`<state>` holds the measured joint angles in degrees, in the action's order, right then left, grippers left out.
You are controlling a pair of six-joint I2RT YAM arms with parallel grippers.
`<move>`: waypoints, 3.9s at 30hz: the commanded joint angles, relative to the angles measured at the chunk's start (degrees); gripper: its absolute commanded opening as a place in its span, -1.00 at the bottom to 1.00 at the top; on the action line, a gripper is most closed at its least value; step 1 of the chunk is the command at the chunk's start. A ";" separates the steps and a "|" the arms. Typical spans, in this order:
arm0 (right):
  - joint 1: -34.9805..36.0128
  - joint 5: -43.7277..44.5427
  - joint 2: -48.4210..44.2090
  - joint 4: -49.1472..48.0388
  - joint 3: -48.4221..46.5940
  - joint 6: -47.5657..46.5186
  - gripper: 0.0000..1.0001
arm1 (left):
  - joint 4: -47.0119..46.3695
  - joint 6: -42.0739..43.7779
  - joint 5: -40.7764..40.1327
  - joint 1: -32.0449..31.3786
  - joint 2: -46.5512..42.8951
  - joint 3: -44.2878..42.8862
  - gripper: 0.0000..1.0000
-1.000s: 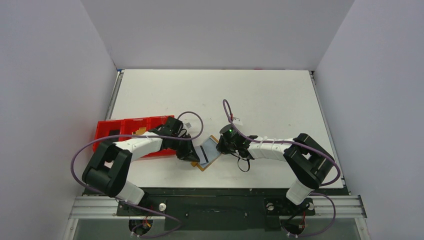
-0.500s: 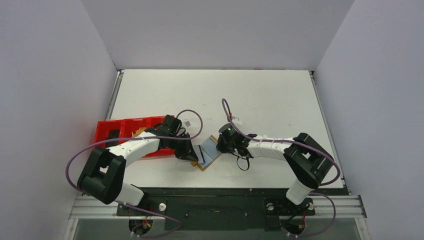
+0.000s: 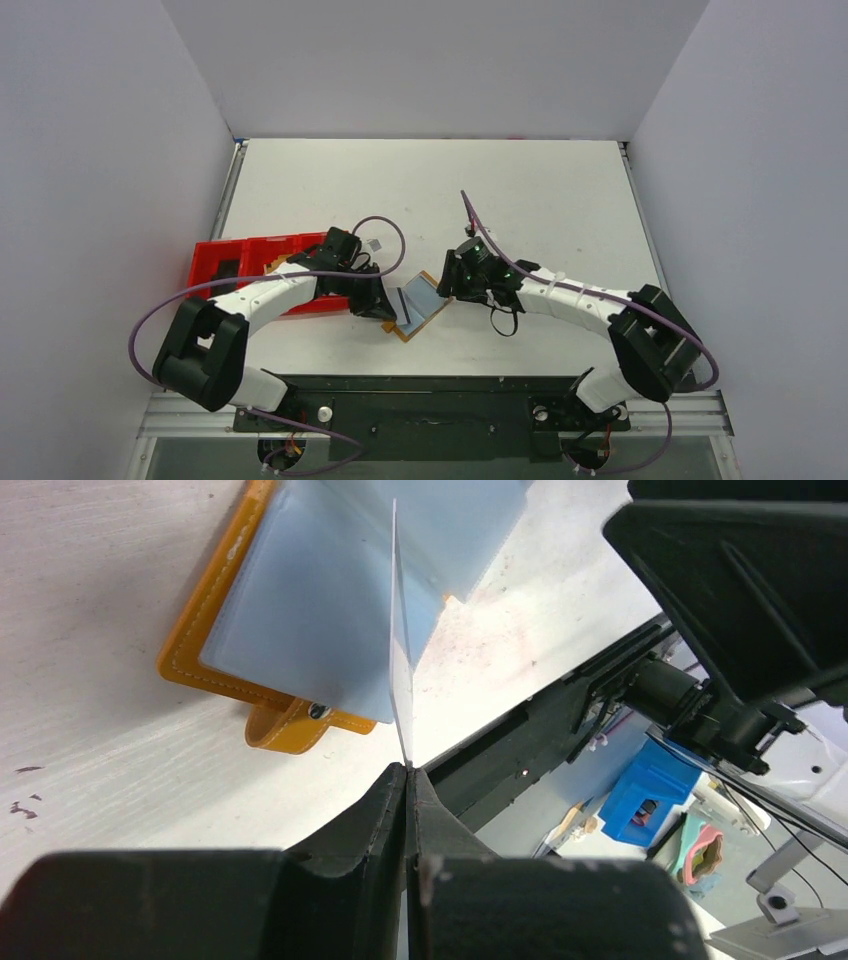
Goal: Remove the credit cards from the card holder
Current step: Remove the credit card from the card holder, then place the credit card in the storage box.
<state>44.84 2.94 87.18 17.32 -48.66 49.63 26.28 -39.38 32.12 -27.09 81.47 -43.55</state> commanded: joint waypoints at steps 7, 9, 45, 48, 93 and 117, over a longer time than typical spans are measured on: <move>-3.91 -19.97 -11.06 -26.58 11.42 -0.09 0.21 | -9.68 -2.43 11.09 2.09 -3.57 -2.72 -1.00; -4.84 -22.99 -12.18 -31.67 13.50 1.65 0.24 | -12.01 -3.93 12.98 2.45 -3.86 -2.77 -1.00; -8.05 -34.88 -7.21 -69.99 22.76 26.93 -1.00 | -31.70 -18.51 19.36 5.65 -8.06 -0.19 -0.55; -8.00 -35.36 -5.40 -74.38 23.43 30.54 -1.00 | -35.18 -20.90 18.91 6.35 -8.53 0.58 -0.38; -0.76 -28.71 3.04 -82.89 19.19 38.33 -1.00 | -38.78 -24.05 17.95 11.97 -6.14 3.09 -0.50; -2.59 -14.06 -15.93 -22.83 10.60 6.64 0.55 | 20.86 9.66 -24.74 16.69 -11.97 -16.14 -1.00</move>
<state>43.09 -16.78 72.79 -17.69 -35.42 64.73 33.98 -36.53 24.62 -11.18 70.65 -54.46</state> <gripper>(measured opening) 0.773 0.006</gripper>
